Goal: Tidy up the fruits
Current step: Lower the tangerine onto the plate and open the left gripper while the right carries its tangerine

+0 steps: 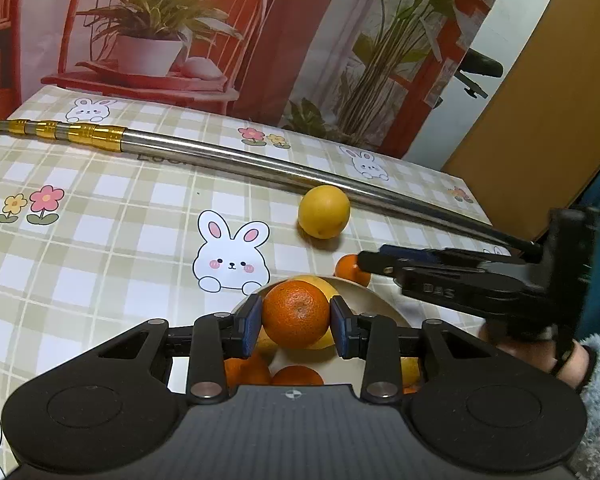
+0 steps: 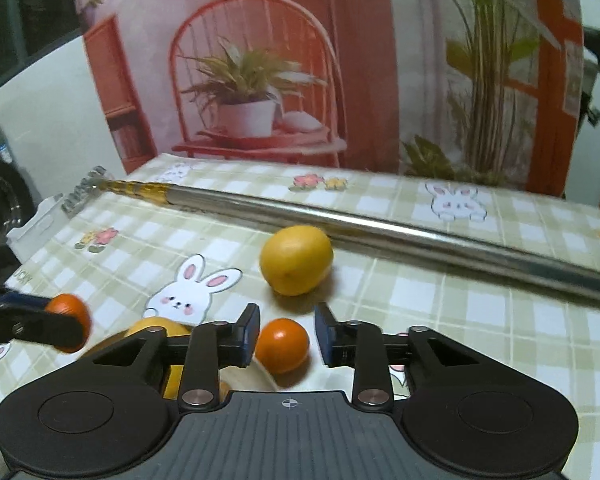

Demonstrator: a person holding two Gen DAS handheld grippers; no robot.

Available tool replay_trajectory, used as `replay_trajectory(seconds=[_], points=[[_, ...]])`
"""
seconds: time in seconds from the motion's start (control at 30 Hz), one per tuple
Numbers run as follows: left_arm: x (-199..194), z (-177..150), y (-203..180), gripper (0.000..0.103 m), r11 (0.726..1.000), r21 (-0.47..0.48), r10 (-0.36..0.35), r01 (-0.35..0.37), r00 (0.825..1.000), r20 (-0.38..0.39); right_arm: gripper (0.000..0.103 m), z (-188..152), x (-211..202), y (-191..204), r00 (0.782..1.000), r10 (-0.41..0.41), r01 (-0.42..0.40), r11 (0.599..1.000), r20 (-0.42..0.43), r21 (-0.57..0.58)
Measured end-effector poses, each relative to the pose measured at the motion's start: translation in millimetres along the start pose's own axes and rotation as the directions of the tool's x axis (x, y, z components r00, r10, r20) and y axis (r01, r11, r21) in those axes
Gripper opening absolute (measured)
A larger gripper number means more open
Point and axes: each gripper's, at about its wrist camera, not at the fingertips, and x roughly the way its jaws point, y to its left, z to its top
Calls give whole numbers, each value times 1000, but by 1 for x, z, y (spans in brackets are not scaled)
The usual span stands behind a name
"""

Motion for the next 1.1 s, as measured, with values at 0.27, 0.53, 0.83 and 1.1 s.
replay_trajectory(seconds=[0.27, 0.53, 0.83, 1.1], points=[[2, 0, 1, 38, 1000, -7, 3, -3, 1000, -10, 35, -1, 39, -5, 993, 57, -47, 995, -104, 93], [5, -4, 2, 38, 1000, -9, 6, -6, 1000, -23, 32, -4, 41, -9, 993, 34, -16, 989, -117, 149], [6, -6, 2, 38, 1000, -5, 14, -14, 999, -38, 32, -1, -7, -2, 999, 44, -45, 990, 12, 131], [6, -8, 1, 38, 1000, 2, 22, -21, 999, -50, 32, -14, -47, 12, 995, 60, -72, 987, 82, 147]])
